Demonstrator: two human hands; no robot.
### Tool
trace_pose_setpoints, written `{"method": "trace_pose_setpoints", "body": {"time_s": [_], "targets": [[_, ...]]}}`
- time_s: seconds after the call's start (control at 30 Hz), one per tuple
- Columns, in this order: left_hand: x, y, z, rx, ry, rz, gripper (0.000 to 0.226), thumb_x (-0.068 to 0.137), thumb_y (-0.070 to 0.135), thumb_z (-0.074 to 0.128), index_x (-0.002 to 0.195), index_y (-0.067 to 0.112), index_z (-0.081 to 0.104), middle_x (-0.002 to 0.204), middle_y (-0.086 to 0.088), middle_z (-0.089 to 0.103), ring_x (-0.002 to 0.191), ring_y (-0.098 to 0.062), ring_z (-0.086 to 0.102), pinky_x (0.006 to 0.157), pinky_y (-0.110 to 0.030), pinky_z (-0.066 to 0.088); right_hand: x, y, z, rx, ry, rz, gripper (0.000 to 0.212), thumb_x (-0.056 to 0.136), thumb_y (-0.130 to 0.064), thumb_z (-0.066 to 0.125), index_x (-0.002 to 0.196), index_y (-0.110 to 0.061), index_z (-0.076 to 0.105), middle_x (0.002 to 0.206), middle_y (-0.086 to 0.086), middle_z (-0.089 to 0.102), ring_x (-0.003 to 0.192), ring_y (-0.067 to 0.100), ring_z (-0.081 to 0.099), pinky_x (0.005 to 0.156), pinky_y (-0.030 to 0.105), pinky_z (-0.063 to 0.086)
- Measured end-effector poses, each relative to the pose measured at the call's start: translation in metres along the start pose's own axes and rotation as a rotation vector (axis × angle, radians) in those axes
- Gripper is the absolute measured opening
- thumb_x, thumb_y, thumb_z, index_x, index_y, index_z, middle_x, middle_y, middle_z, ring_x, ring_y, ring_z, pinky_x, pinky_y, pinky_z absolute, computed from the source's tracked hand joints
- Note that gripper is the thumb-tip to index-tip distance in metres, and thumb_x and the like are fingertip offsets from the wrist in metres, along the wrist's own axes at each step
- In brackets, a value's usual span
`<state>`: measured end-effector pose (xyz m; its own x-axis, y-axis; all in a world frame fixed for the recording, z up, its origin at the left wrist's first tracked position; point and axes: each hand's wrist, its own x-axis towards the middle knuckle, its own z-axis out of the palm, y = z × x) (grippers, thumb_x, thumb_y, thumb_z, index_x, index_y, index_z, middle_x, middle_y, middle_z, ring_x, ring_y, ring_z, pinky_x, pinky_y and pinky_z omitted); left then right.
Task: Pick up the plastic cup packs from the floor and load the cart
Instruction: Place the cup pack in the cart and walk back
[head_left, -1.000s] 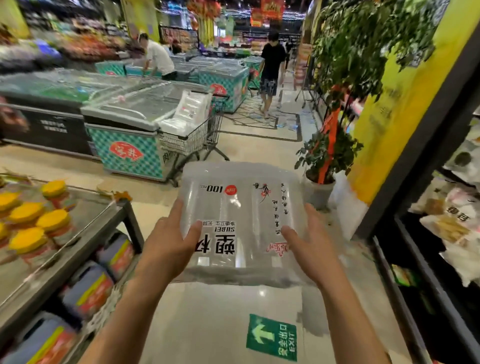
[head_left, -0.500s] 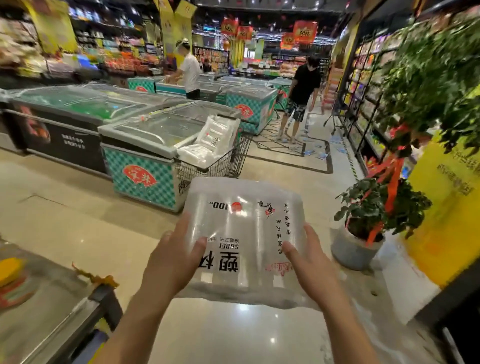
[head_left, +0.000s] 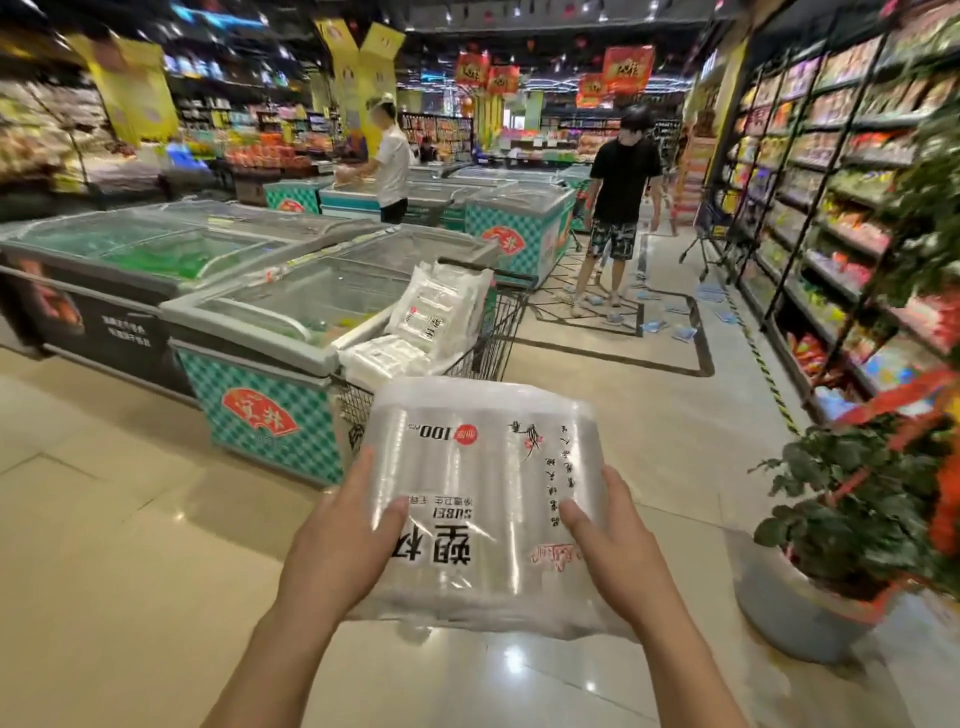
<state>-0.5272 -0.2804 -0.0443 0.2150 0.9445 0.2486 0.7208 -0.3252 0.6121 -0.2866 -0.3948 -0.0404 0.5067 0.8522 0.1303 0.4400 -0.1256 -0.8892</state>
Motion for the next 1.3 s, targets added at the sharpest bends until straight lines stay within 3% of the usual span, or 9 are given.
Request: {"method": "trace_pose_setpoints", "body": {"time_s": [0.17, 0.33, 0.53, 0.63, 0.8, 0.9, 1.0, 1.2, 1.3], "targets": [[0.12, 0.033, 0.062, 0.011, 0.021, -0.061, 0.069, 0.094, 0.045, 0.048, 0.151, 0.042, 0.009, 0.133, -0.012, 0.055, 0.121, -0.032, 0.05, 0.091, -0.04, 0.043, 0.163, 0.032, 0.001, 0.0, -0.071, -0.016, 0.051, 0.094, -0.04, 0.056, 0.14, -0.034, 0.035, 0.125, -0.019, 0.055, 0.112, 0.01, 0.056, 0.085, 0.03, 0.04], [0.224, 0.045, 0.098, -0.007, 0.039, -0.125, 0.066, 0.091, 0.05, 0.047, 0.146, 0.049, 0.01, 0.123, -0.012, 0.06, 0.114, -0.033, 0.055, 0.09, -0.042, 0.047, 0.295, 0.036, 0.004, -0.031, -0.153, -0.062, 0.046, 0.094, -0.036, 0.059, 0.135, -0.035, 0.038, 0.11, -0.034, 0.049, 0.111, 0.007, 0.053, 0.083, 0.027, 0.036], [0.336, 0.039, 0.137, -0.009, 0.056, -0.151, 0.063, 0.093, 0.047, 0.046, 0.148, 0.045, 0.014, 0.125, -0.009, 0.059, 0.115, -0.031, 0.053, 0.088, -0.04, 0.047, 0.423, 0.046, 0.033, -0.039, -0.188, -0.06, 0.066, 0.093, -0.036, 0.06, 0.15, -0.025, 0.027, 0.126, -0.027, 0.044, 0.122, 0.006, 0.046, 0.092, 0.021, 0.031], [0.392, 0.025, 0.159, -0.013, 0.051, -0.176, 0.064, 0.095, 0.045, 0.047, 0.15, 0.038, 0.015, 0.134, -0.012, 0.053, 0.122, -0.031, 0.049, 0.092, -0.037, 0.041, 0.48, 0.054, 0.055, -0.051, -0.21, -0.064, 0.058, 0.093, -0.036, 0.061, 0.144, -0.031, 0.033, 0.116, -0.036, 0.049, 0.117, 0.004, 0.051, 0.092, 0.025, 0.036], [0.501, -0.01, 0.194, -0.063, 0.033, -0.172, 0.068, 0.096, 0.043, 0.046, 0.152, 0.041, 0.007, 0.139, -0.008, 0.051, 0.129, -0.029, 0.043, 0.094, -0.039, 0.039, 0.585, 0.062, 0.106, -0.099, -0.222, -0.013, 0.084, 0.074, -0.068, 0.054, 0.146, -0.032, 0.03, 0.138, -0.011, 0.053, 0.126, 0.014, 0.052, 0.106, 0.042, 0.04], [0.573, -0.038, 0.216, -0.084, 0.006, -0.201, 0.068, 0.096, 0.046, 0.044, 0.152, 0.04, 0.006, 0.146, -0.007, 0.044, 0.132, -0.03, 0.041, 0.099, -0.041, 0.039, 0.654, 0.06, 0.142, -0.152, -0.218, -0.023, 0.055, 0.086, -0.048, 0.062, 0.134, -0.039, 0.037, 0.121, -0.021, 0.06, 0.113, 0.013, 0.059, 0.097, 0.038, 0.047], [0.631, -0.065, 0.229, -0.12, 0.002, -0.251, 0.069, 0.095, 0.049, 0.043, 0.152, 0.042, 0.003, 0.145, -0.007, 0.045, 0.131, -0.03, 0.043, 0.1, -0.043, 0.042, 0.713, 0.047, 0.176, -0.206, -0.233, -0.071, 0.061, 0.091, -0.031, 0.063, 0.145, -0.026, 0.034, 0.121, -0.021, 0.053, 0.115, 0.011, 0.056, 0.089, 0.028, 0.041], [0.712, -0.12, 0.233, -0.111, 0.025, -0.312, 0.068, 0.094, 0.049, 0.042, 0.149, 0.048, 0.002, 0.134, -0.005, 0.054, 0.12, -0.028, 0.052, 0.091, -0.044, 0.046, 0.805, 0.039, 0.253, -0.229, -0.316, -0.044, 0.074, 0.09, -0.035, 0.065, 0.152, -0.023, 0.025, 0.146, -0.007, 0.045, 0.131, 0.018, 0.047, 0.103, 0.031, 0.037], [0.74, -0.146, 0.237, -0.068, 0.065, -0.403, 0.067, 0.095, 0.045, 0.044, 0.151, 0.041, 0.006, 0.123, -0.011, 0.057, 0.115, -0.032, 0.052, 0.084, -0.039, 0.044, 0.844, 0.039, 0.294, -0.221, -0.401, -0.024, 0.082, 0.086, -0.048, 0.064, 0.153, -0.024, 0.023, 0.153, -0.006, 0.038, 0.136, 0.017, 0.042, 0.111, 0.035, 0.034]]}}
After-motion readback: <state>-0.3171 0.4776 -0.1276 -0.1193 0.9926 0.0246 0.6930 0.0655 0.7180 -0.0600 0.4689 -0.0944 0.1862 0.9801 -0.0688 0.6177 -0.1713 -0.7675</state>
